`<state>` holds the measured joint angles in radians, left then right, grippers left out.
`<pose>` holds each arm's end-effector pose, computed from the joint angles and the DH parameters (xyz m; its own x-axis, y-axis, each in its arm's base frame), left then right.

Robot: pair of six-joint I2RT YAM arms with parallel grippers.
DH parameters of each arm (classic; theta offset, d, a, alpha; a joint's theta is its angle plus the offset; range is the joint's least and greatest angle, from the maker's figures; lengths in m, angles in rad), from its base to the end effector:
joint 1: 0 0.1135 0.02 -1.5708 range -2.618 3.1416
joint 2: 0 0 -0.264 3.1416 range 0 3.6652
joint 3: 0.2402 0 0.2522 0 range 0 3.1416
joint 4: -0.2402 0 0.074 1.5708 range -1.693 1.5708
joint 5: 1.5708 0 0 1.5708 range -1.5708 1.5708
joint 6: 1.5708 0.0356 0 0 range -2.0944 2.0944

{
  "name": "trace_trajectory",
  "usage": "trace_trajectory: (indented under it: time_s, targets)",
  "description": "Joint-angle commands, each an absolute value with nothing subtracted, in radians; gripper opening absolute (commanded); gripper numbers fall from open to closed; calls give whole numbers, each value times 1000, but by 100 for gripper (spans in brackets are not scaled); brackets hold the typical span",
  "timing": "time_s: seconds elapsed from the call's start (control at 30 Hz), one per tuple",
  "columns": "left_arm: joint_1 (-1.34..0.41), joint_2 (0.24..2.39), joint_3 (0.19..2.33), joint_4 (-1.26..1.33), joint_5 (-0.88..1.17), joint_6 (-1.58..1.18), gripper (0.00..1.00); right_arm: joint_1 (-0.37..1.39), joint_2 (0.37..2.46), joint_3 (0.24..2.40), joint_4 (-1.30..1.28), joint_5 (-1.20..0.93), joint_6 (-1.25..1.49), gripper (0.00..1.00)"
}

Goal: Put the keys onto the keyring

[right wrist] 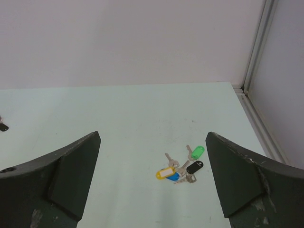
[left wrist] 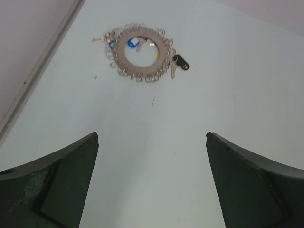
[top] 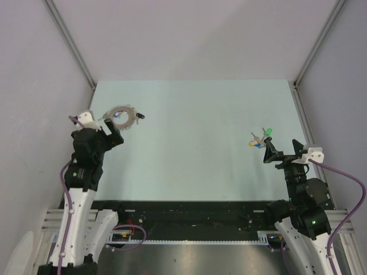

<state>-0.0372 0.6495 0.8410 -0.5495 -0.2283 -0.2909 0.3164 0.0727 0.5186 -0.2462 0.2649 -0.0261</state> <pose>0.1408 0.0028 0.3406 -0.2851 -0.2689 -0.9200 -0.2686 0.9438 -0.1927 0.0581 0.0092 0.3139 0.1899 0.0357 -0.9811 -0.0515 0.9983 0.0264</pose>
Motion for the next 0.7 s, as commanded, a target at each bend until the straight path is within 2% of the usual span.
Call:
trace_trajectory:
  time_s: [0.0, 0.17, 0.3, 0.67]
  targets:
    - [-41, 839, 879, -476, -180, -316, 100, 318, 58, 522, -196, 268, -12, 100]
    - [-41, 1138, 992, -453, -146, -290, 100, 325, 43, 512, -196, 278, -18, 100]
    - [-38, 1456, 1167, -452, -134, -267, 100, 327, 37, 509, -199, 267, -26, 100]
    - [-3, 2015, 1625, -443, -66, -215, 100, 324, 41, 502, -198, 215, -46, 99]
